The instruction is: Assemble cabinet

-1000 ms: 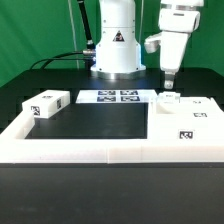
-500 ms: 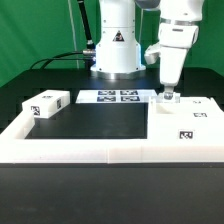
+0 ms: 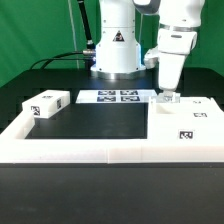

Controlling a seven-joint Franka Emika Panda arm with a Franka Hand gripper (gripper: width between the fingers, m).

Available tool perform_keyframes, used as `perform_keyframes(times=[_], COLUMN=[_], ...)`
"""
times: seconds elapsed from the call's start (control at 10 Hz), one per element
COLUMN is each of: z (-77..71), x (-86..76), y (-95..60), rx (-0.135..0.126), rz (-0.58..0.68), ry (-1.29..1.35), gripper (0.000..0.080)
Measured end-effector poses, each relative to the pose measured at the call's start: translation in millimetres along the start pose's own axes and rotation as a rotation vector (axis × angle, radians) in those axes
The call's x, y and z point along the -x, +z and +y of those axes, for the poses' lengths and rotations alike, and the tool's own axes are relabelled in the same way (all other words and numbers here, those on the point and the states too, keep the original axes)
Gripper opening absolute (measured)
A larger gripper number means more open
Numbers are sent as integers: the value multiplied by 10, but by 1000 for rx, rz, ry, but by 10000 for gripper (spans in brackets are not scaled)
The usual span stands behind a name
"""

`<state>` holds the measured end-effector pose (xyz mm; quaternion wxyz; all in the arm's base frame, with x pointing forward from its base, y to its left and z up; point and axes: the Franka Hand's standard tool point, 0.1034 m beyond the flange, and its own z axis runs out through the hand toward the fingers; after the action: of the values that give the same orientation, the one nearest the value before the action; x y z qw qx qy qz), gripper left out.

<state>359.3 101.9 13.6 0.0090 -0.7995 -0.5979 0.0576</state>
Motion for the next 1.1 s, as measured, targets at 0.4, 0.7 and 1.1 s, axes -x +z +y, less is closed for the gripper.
perform_keyframes(times=[0.4, 0.7, 1.1], z=[-5, 14, 13], x=[3, -2, 3], y=[8, -19, -22], rx=[-2, 7, 5], rz=[-1, 5, 1], ry=[0, 1, 0], gripper=[165, 67, 68])
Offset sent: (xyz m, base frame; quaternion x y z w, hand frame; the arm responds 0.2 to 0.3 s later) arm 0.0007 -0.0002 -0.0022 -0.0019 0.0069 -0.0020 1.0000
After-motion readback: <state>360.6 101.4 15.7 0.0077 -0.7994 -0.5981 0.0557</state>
